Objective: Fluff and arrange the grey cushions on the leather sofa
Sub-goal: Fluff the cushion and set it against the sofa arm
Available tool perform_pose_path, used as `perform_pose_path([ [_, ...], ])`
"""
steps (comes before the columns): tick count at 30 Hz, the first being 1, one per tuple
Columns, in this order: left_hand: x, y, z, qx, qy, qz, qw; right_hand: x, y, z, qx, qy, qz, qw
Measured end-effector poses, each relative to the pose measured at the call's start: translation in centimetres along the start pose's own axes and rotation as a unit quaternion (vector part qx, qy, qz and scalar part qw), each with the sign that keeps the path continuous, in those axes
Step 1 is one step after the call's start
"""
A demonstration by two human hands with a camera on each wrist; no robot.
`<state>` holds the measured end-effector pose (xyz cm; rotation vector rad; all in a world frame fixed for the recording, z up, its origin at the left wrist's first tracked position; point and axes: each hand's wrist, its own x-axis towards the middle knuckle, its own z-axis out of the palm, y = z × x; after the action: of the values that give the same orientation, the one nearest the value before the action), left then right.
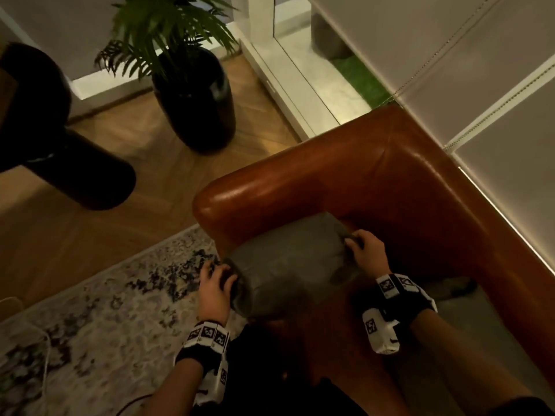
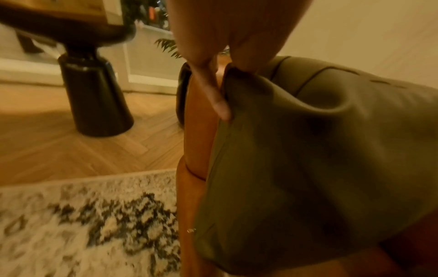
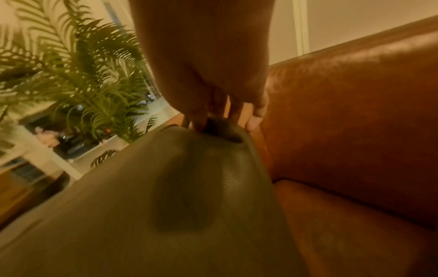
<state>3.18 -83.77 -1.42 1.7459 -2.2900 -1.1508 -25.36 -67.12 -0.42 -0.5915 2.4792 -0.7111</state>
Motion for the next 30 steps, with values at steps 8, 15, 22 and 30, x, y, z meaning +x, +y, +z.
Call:
perform_pose_path([
  [8,-0.5,-0.2,-0.2,0.194,-0.111,0.016,0.975,-3.1,1.6,-2.7,0.327,0.057,0.114,0.936],
  [15,-2.1,0.8,3.1,0.196,-0.137,0.028,0.971,-3.3,2.2,-4.0,0.178,0.089,0.118,0.973],
  [22,-2.6,0.4,0.7,-0.171,0.061,-0.004,0.983,-3.5,5.8,-5.2,0.277,0.087,0.207,0.934],
  [30,-0.2,2.0,0.1,-0.013,-0.172,-0.091,0.981,-3.2,3.2,-6.6,0.181,-0.046,0.141,0.972],
])
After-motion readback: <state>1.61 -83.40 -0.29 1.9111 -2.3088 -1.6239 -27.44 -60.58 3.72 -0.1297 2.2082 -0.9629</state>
